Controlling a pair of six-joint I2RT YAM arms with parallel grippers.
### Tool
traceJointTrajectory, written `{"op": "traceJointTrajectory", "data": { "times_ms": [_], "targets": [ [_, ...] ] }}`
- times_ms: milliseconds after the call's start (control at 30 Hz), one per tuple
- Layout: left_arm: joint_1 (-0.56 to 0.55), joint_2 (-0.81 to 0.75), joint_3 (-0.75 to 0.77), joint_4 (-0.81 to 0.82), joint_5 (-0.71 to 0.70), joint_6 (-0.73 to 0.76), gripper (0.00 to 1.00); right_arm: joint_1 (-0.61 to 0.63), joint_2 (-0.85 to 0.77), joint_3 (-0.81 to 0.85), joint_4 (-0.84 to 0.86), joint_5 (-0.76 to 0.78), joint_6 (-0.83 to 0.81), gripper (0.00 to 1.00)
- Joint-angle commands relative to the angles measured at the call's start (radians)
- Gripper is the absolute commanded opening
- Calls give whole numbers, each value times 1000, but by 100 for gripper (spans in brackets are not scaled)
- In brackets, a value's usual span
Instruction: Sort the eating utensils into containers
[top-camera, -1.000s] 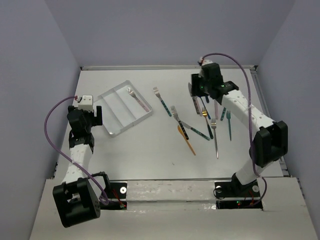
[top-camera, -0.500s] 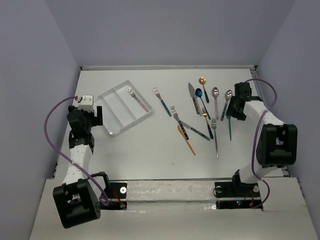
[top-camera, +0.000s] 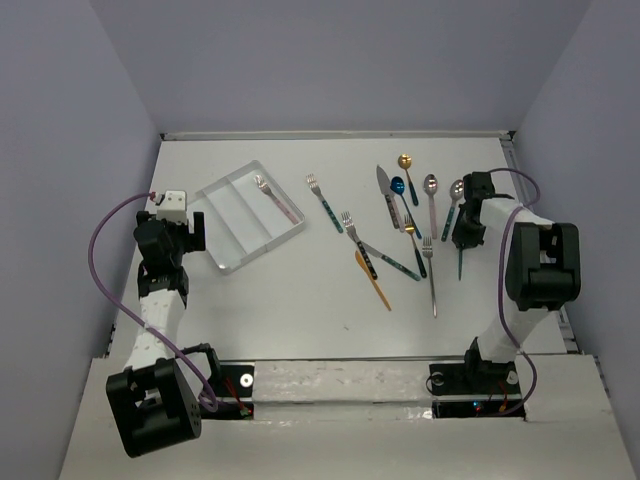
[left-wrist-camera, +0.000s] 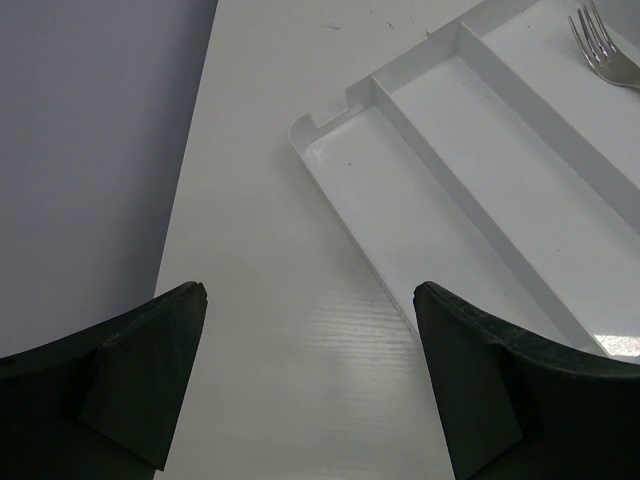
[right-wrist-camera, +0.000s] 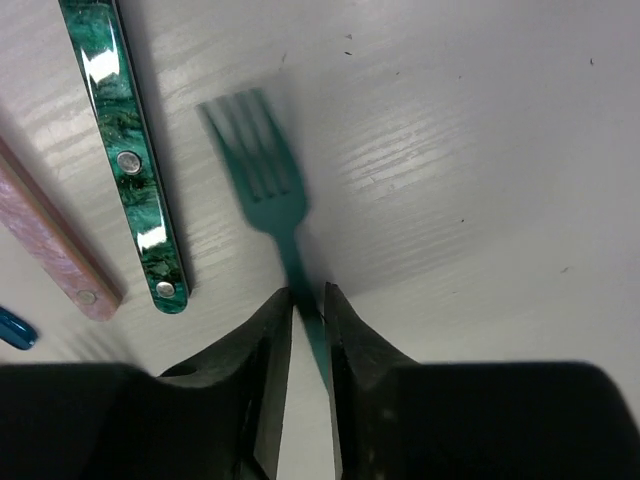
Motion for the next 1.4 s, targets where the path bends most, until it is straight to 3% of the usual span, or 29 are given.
{"op": "traceJointTrajectory", "data": {
  "times_ms": [0, 167, 400, 467, 600, 633, 700, 833, 1067, 1200, 1367],
  "targets": [
    [2, -20, -9, 43, 10, 11, 99, -7, 38, -2, 15, 17, -3, 19],
    [3, -17, -9, 43, 11, 9, 99, -7, 4, -11, 12, 84, -12, 1],
    [3, -15, -9, 43, 11, 9, 99, 7, -146, 46, -35, 103, -12, 0],
    [3, -11, -8, 46, 10, 9, 99, 50, -213, 84, -35, 95, 2, 0],
    [3, -3, -9, 55, -10, 11, 99, 315, -283, 251, 46, 131, -76, 0],
    [3, -2, -9, 57, -19, 12, 99, 426, -222, 381, 142, 80, -146, 0],
    [3, -5, -11, 57, -30, 14, 99, 554, -144, 482, 191, 10, -204, 0],
    [5, -18, -15, 63, -73, 12, 99, 721, 123, 793, 209, -76, -389, 0],
    [6, -15, -21, 72, -62, 14, 99, 816, 550, 1274, 213, -205, -480, 0],
    [6, -9, -21, 75, -64, 12, 99, 826, 682, 1374, 236, -299, -458, 0],
    [6, -6, -21, 80, -61, 12, 99, 857, 734, 1313, 269, -288, -437, 0]
  ]
}}
